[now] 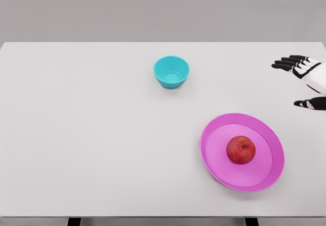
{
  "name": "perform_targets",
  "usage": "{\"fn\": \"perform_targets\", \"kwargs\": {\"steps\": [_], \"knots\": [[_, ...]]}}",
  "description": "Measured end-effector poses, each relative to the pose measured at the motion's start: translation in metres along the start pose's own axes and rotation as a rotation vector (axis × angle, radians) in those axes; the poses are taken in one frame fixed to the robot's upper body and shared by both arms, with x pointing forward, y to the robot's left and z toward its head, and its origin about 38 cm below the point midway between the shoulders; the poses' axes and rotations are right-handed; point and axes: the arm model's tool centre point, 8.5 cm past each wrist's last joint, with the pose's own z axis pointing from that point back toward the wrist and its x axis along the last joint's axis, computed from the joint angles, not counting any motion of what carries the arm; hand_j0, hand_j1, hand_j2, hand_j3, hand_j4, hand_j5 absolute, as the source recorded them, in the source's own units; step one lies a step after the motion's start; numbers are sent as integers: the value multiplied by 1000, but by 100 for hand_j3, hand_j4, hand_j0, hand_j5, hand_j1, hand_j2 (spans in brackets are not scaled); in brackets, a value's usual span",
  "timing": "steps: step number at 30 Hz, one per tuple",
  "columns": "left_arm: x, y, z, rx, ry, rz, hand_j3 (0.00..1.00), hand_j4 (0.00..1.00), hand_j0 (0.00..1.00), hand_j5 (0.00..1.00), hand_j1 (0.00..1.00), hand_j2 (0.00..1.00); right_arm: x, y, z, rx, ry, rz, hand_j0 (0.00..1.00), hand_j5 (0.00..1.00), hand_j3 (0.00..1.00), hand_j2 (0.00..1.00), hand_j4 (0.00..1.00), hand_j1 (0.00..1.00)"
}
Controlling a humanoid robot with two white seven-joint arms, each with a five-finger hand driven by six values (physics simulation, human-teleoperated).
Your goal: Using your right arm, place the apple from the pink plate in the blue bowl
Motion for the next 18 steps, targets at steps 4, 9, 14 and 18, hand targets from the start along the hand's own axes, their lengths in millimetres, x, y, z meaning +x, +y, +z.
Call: {"fn": "perform_targets", "kwargs": {"steps": [4, 9, 14, 18], "knots": [[0, 0, 0, 0, 0, 0, 100, 100, 100, 100, 100, 100, 0, -2, 0, -1, -2, 6, 100, 100, 100, 100, 100, 100], [0, 0, 0, 0, 0, 0, 100, 100, 100, 100, 100, 100, 13, -9, -6, 72, -48, 46, 100, 100, 100, 100, 100, 100], [0, 0, 0, 0, 0, 0, 100, 100, 100, 100, 100, 100, 34, -10, -11, 322, -108, 127, 100, 100, 100, 100, 100, 100], [0, 0, 0, 0, 0, 0, 100, 100, 100, 100, 100, 100, 40, -2, -13, 424, -126, 136, 100, 100, 100, 100, 100, 100]]}}
